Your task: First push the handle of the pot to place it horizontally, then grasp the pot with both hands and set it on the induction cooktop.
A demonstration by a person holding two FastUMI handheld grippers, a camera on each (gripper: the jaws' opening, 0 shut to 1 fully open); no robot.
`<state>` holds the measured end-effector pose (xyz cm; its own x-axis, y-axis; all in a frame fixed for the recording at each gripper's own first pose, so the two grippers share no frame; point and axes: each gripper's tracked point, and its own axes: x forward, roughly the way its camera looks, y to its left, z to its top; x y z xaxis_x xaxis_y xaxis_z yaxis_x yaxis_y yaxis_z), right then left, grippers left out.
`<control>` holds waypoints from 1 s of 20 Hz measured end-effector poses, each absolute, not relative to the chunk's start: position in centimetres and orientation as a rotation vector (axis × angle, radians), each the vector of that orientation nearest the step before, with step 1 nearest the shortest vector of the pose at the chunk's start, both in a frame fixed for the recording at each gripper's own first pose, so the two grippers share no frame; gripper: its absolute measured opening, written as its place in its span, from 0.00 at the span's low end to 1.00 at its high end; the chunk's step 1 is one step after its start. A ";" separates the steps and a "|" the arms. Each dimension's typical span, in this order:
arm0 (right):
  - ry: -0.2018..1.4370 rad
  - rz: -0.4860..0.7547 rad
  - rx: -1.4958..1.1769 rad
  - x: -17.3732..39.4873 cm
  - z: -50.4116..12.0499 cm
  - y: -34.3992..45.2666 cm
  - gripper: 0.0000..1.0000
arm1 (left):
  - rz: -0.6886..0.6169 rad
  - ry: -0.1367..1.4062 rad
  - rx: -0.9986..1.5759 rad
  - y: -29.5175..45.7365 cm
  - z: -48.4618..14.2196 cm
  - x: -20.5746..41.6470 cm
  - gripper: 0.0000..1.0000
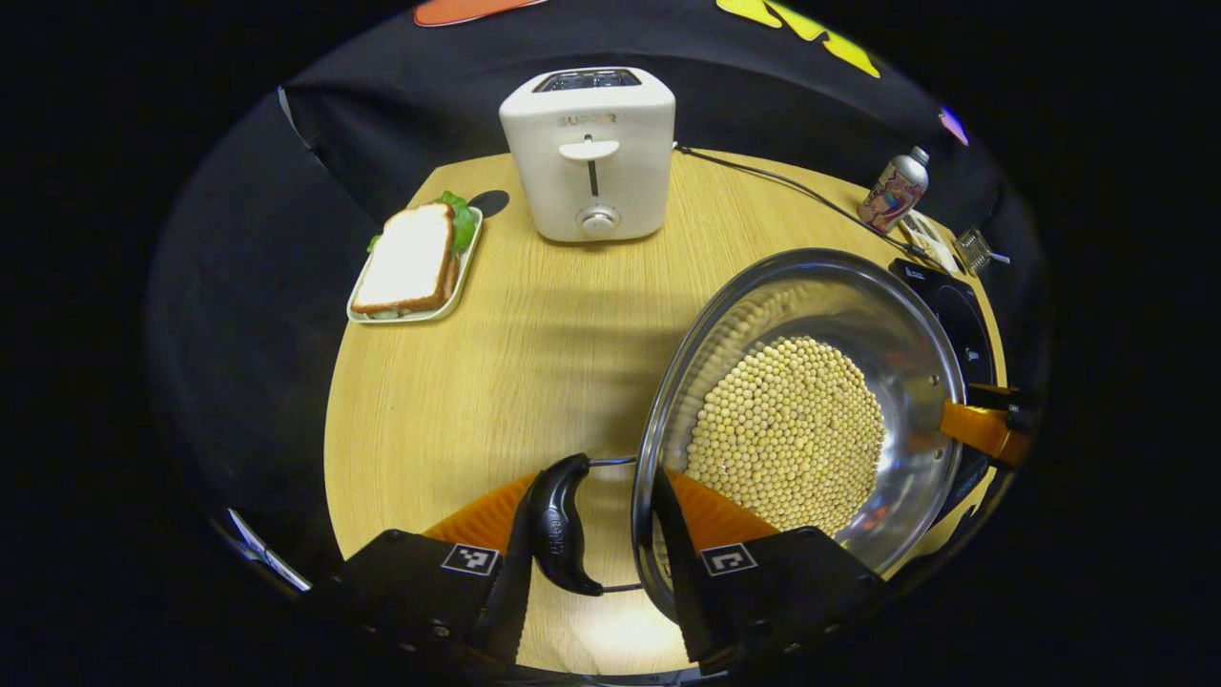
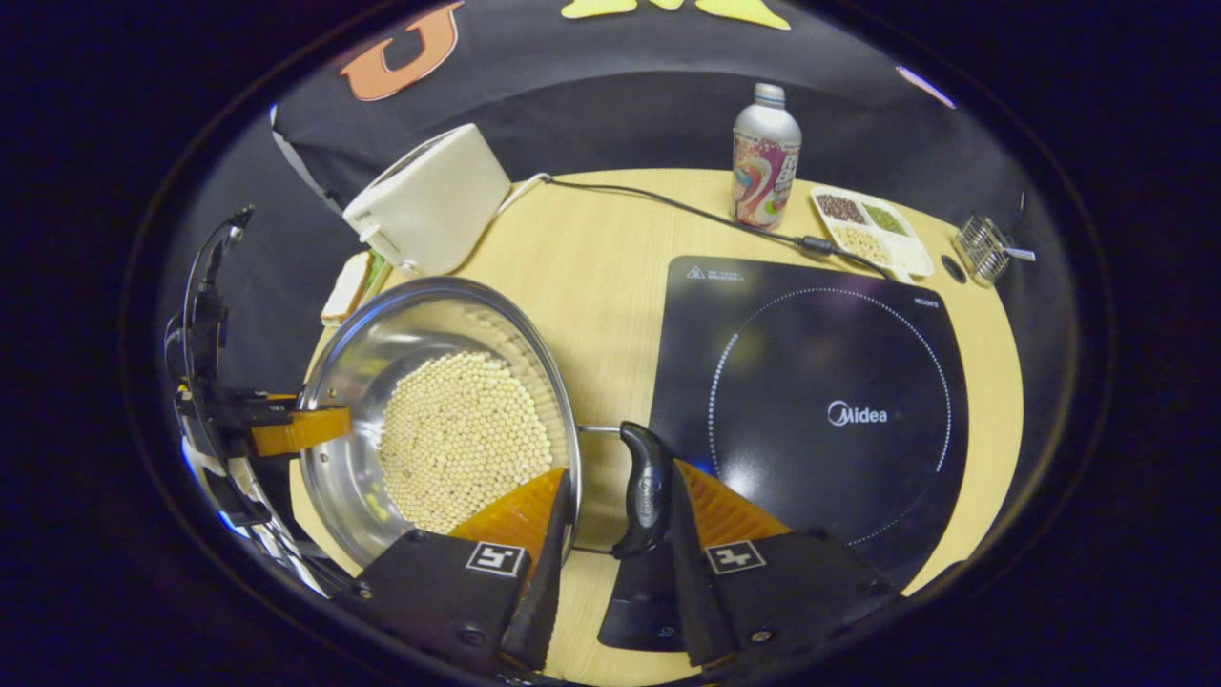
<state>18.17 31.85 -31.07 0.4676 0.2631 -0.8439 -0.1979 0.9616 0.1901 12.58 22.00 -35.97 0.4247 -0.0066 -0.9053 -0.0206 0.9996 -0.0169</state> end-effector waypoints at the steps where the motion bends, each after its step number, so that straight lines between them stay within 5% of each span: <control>1: 1.030 0.292 0.064 18.3 -30.5 31.9 0.53 | 0.008 1.120 -0.034 22.1 -35.9 12.6 0.62; 3: 1.000 0.294 0.070 18.5 -29.6 31.8 0.53 | 0.002 1.094 -0.051 22.3 -34.9 12.4 0.67; 4: 0.991 0.297 0.078 18.4 -29.2 31.6 0.53 | -0.005 1.078 -0.045 22.5 -34.8 12.3 0.58; 5: 0.984 0.295 0.079 18.3 -28.8 31.3 0.53 | -0.009 1.075 -0.048 22.3 -35.1 12.1 0.67; 6: 0.978 0.295 0.076 18.2 -28.6 31.0 0.53 | -0.011 1.072 -0.050 22.2 -35.5 11.9 0.58; 7: 0.969 0.295 0.074 18.2 -28.2 30.8 0.53 | -0.017 1.069 -0.045 22.1 -35.8 11.9 0.67; 8: 0.962 0.291 0.077 18.0 -27.9 30.6 0.53 | -0.025 1.056 -0.036 22.1 -35.7 12.1 0.58; 20: 0.892 0.211 0.110 15.8 -23.4 25.1 0.52 | -0.098 1.011 -0.014 22.0 -35.3 12.6 0.58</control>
<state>15.84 25.12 -23.38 0.6087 0.2283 -0.7598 -0.1369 0.9736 0.1828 12.61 22.01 -35.33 0.5267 -0.0887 -0.8454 0.0754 0.9955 -0.0574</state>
